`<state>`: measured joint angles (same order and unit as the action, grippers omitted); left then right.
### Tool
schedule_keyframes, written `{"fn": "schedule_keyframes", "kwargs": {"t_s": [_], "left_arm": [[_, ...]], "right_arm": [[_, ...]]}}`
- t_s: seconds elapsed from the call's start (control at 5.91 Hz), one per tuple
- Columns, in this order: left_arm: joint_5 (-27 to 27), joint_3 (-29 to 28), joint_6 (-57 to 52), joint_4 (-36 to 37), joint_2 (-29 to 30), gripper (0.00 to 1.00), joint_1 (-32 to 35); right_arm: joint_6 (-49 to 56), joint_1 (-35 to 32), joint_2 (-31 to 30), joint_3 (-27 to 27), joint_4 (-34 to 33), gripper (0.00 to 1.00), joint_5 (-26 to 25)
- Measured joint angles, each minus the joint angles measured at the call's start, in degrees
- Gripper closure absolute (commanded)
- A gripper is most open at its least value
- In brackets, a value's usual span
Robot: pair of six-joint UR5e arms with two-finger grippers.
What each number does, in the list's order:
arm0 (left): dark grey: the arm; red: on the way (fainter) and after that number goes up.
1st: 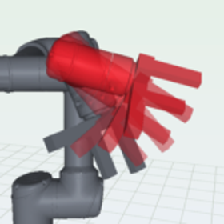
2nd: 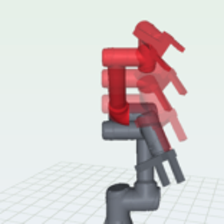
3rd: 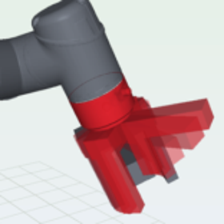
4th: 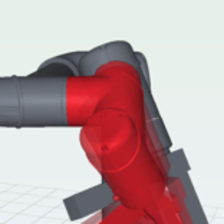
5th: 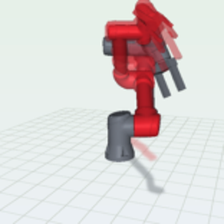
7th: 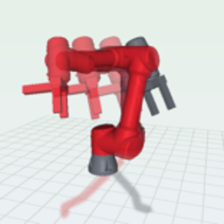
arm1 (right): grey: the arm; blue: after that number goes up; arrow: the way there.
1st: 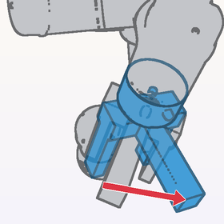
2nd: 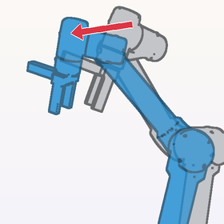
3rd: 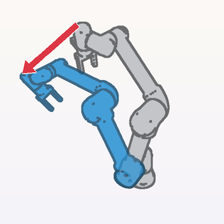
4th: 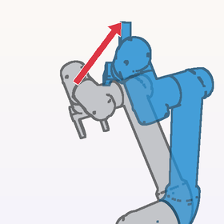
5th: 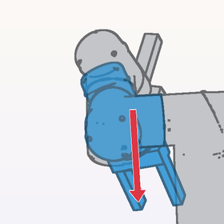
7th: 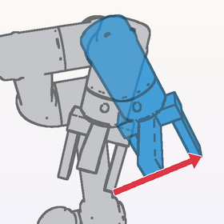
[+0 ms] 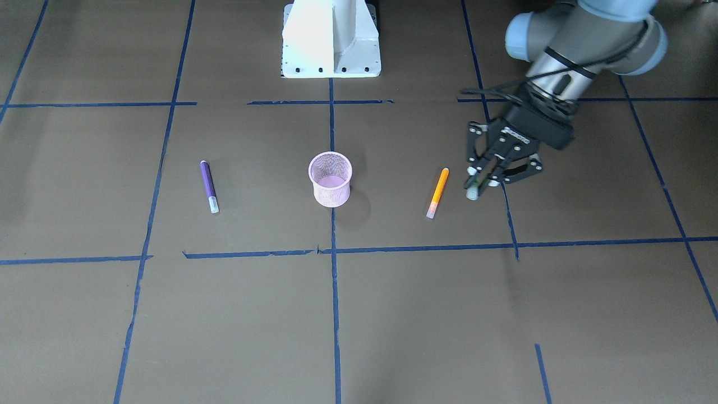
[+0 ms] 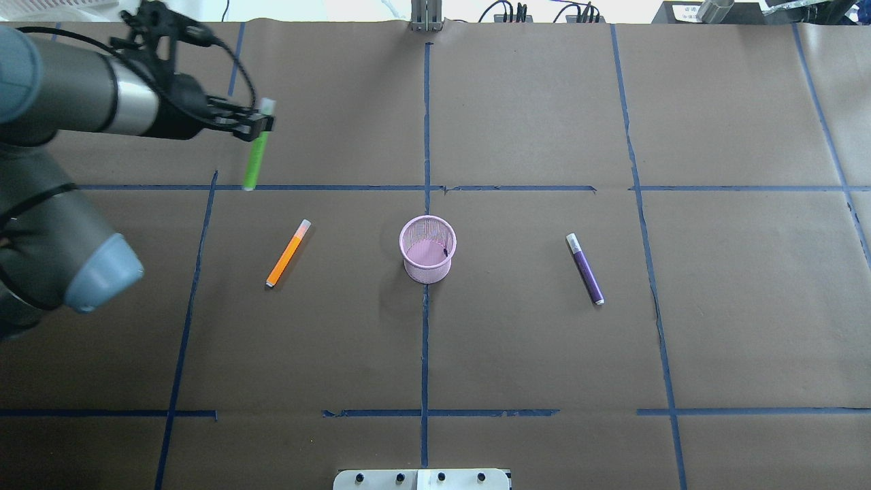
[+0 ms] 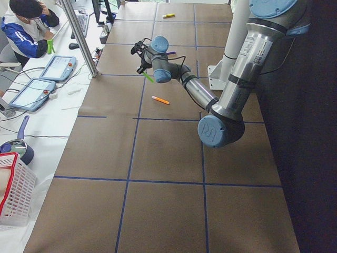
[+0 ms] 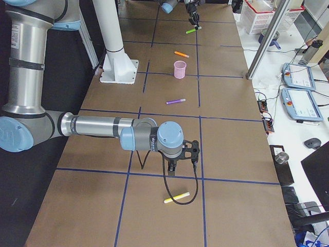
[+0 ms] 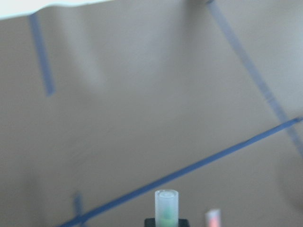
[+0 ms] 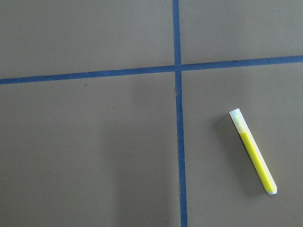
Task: Collect pens into pen holder
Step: 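Lift the green highlighter with the left gripper and carry it over the pink holder, then lower the green highlighter into the pink holder and open the left gripper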
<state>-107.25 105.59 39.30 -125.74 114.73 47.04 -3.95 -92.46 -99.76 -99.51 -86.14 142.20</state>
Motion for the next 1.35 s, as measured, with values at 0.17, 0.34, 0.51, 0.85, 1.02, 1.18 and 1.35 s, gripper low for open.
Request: {"fn": "schedule_keyframes", "kwargs": {"t_s": [0.17,0.34,0.51,0.85,1.02,1.18,1.35], "left_arm": [[4.1,0.2,-2.1,-0.9,2.8,1.0,-3.1],[6.9,0.2,-3.7,-3.2,4.1,1.0,-6.1],[13.3,-0.4,-4.0,-7.5,4.9,1.0,-10.4],[25.6,-4.3,-4.1,-20.2,6.5,1.0,-17.4],[28.3,-8.8,-4.0,-29.3,7.1,1.0,-19.1],[29.4,-13.7,-4.0,-37.2,7.3,1.0,-20.1],[29.7,-17.6,-4.0,-42.4,7.5,1.0,-20.5]], "right_arm": [[0.0,0.0,0.0,0.1,-0.1,0.0,0.0],[0.0,0.0,0.0,0.0,-0.2,0.0,0.1],[0.0,0.1,0.0,-0.1,-0.3,0.0,0.0],[0.1,0.3,0.8,0.0,-0.1,0.0,-0.1],[0.1,0.3,0.9,0.0,0.1,0.0,0.0],[0.0,0.3,0.9,0.0,0.1,0.0,0.0],[0.0,0.4,0.9,0.1,0.1,0.0,0.0]]}}
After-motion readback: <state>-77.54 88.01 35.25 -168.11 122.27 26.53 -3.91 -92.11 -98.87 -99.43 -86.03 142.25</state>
